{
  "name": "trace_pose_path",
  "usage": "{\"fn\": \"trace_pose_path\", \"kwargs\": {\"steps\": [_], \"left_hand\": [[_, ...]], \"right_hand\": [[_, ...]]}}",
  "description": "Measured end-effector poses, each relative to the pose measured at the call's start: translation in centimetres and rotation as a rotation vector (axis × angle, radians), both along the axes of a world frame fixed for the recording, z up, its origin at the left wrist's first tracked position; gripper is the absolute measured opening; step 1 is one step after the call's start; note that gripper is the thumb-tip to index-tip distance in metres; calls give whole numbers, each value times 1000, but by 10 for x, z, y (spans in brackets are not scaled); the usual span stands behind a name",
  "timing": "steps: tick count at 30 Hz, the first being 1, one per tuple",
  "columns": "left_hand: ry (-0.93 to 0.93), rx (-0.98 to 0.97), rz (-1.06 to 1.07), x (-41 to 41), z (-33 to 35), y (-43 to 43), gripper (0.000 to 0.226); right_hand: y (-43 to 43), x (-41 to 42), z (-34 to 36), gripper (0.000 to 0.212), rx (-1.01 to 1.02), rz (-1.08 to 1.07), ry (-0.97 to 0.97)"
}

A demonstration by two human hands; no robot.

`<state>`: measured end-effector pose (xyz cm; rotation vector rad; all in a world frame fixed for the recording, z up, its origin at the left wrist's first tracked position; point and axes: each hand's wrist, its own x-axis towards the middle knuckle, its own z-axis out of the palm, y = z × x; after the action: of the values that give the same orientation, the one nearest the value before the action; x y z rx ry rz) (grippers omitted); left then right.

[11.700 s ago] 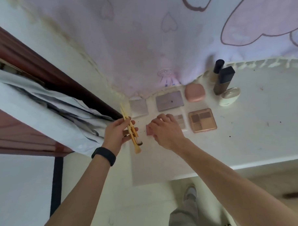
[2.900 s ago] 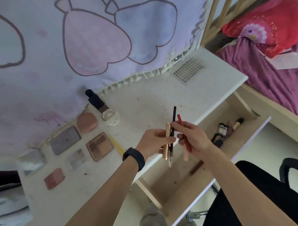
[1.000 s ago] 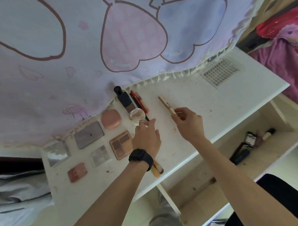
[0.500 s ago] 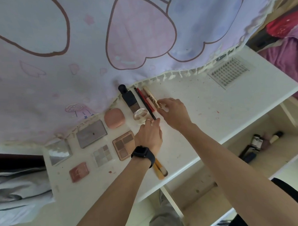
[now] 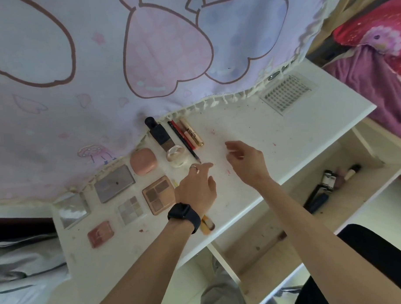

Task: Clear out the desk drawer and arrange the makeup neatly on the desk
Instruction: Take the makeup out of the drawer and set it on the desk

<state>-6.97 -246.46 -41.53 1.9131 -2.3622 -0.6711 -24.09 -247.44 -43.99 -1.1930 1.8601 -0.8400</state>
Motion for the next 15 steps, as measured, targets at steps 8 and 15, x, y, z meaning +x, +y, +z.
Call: {"fn": "trace_pose_path", "kwargs": {"steps": [8, 15], "left_hand": [[145, 84, -244, -60, -4, 74, 34], [203, 295, -405, -120, -44, 140, 38]], "right_hand": [[178, -44, -6, 25, 100, -297, -51], [273, -78, -35, 29, 194, -330, 111]]}}
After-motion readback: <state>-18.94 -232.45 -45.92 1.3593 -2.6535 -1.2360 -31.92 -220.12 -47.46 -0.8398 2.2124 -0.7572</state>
